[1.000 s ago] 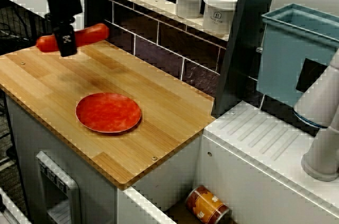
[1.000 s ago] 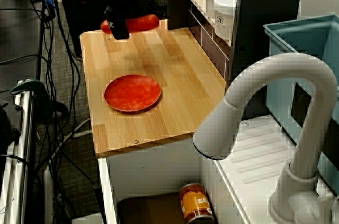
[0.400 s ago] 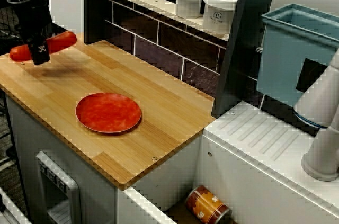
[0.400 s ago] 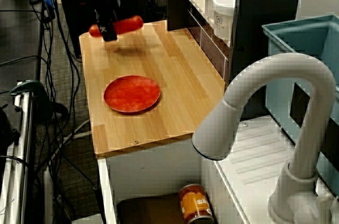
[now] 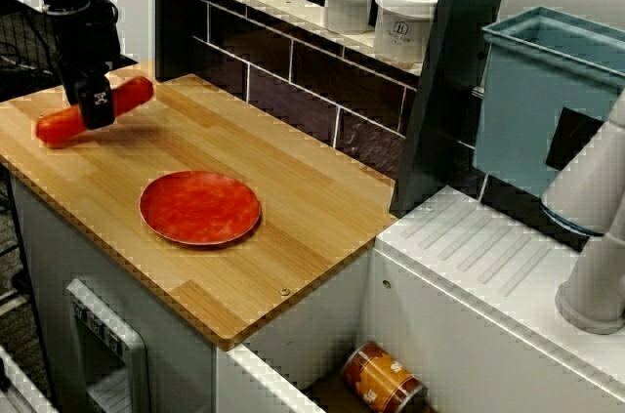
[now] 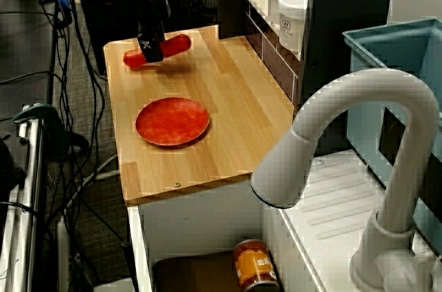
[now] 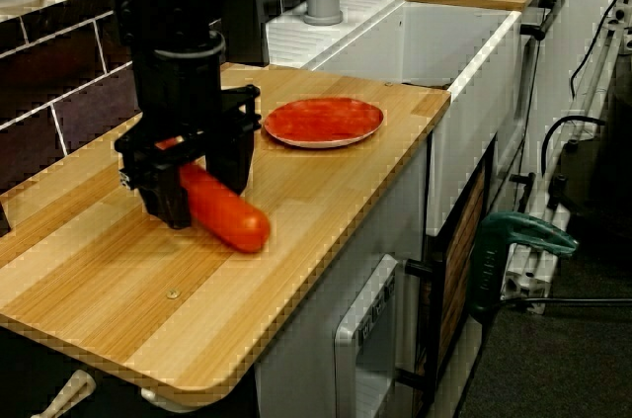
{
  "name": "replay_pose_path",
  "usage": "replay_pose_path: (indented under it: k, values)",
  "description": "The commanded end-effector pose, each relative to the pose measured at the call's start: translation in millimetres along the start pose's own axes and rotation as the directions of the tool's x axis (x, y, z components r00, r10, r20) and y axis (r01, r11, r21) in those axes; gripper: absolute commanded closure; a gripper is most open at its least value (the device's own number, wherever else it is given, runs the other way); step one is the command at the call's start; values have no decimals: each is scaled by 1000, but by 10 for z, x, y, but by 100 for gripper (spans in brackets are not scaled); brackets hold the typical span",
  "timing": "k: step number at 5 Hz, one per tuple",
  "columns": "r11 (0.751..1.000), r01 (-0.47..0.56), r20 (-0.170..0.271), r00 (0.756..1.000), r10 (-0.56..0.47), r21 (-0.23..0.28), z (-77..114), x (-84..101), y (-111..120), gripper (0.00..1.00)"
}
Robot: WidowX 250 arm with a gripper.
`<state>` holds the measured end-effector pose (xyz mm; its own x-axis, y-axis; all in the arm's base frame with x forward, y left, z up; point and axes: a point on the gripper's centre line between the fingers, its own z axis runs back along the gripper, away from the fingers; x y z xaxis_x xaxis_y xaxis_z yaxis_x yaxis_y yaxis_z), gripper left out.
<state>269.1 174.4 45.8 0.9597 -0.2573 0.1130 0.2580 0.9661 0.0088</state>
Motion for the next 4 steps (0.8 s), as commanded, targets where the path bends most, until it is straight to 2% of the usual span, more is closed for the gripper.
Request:
replay_pose_path:
  k: [1, 3, 4]
  values:
    - [1000, 2, 12, 1000, -2, -26, 161, 20, 102, 0]
    - [996, 4, 27, 1000, -1, -92, 376, -21, 211, 0]
    - [997, 9, 42, 999, -6, -76, 426, -101, 327, 0]
